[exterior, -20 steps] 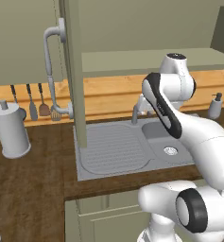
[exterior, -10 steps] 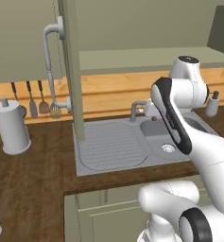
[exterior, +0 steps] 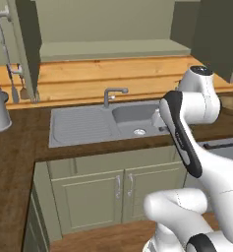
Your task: Pick up the bowls on the counter and stack them on top of one another in the open cabinet. Place the smaller bowl on top of the larger bowl.
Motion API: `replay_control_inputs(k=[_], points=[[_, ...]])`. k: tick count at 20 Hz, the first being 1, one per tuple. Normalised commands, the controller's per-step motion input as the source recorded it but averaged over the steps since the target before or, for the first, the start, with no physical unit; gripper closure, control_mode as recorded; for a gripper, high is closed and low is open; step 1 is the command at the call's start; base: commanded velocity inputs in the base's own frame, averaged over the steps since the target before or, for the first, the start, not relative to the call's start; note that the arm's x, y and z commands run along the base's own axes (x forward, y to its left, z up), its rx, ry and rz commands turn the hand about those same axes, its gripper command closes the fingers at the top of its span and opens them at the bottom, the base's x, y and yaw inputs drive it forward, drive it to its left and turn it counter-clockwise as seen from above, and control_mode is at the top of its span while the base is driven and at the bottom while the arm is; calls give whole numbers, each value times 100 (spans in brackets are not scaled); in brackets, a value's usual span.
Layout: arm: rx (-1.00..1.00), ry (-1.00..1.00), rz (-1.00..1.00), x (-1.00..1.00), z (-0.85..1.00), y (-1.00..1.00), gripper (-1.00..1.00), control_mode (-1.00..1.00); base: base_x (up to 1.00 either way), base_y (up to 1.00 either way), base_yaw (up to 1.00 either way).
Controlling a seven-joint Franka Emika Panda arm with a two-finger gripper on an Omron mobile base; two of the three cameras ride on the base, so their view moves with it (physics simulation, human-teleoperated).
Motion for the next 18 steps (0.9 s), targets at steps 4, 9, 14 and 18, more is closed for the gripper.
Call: replay_control_inputs(k=[4,9,14,18], points=[[0,0,0,0,0,0,-100,100,-11,-100,-12],[0,0,0,0,0,0,-100,100,12,-100,-9],[0,0,0,0,0,0,-100,100,67,-100,-6],[0,0,0,0,0,0,-100,100,99,-100,-4]])
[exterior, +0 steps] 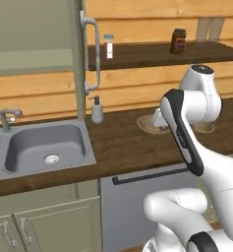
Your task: Pick up the bowls on the counter and stack them on top of one another in the open cabinet. Place the smaller bowl on top of the larger bowl.
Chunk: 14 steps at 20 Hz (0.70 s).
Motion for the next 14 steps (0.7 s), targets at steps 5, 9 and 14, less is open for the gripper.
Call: replay_control_inputs(k=[5,9,14], points=[[0,0,0,0,0,0,-100,100,60,-100,-5],[0,0,0,0,0,0,-100,100,14,-100,-2],[0,0,0,0,0,0,-100,100,47,-49,10]])
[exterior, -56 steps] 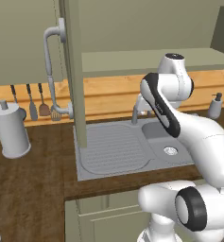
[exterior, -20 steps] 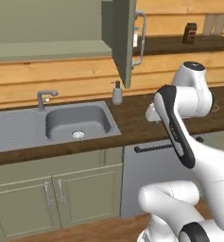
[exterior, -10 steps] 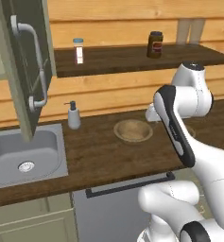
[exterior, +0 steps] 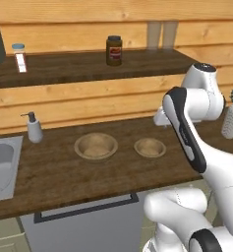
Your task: Pick up the bowls on the counter and stack them on top of one another in the open cabinet. Place the smaller bowl on top of the larger bowl.
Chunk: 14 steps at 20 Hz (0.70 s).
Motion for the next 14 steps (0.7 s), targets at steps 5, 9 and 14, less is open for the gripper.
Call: replay_control_inputs(k=[5,9,14], points=[[4,0,-4,86,-77,-82,-100,-100,0,0,0],[6,2,-13,95,-98,-35,-100,-100,0,0,0],[6,11,-20,81,-100,-4,-100,-100,0,0,0]])
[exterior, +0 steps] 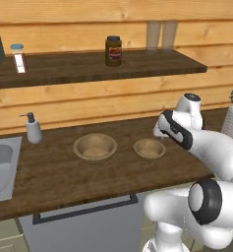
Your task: Pick up the bowls on the counter and stack them on top of one another in the open cabinet. Place the smaller bowl on top of the larger bowl.
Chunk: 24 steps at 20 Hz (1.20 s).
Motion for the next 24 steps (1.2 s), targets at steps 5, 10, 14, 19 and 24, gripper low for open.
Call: replay_control_inputs(k=[5,10,14,19,24], points=[[8,13,-21,55,-96,-3,-100,-100,0,0,0],[6,1,-14,44,-58,2,-100,-100,0,0,0],[4,0,-9,31,-32,0,-100,-100,0,0,0],[3,0,-8,16,-36,0,100,-100,0,0,0],[0,0,0,0,0,0,100,-100,0,0,0]])
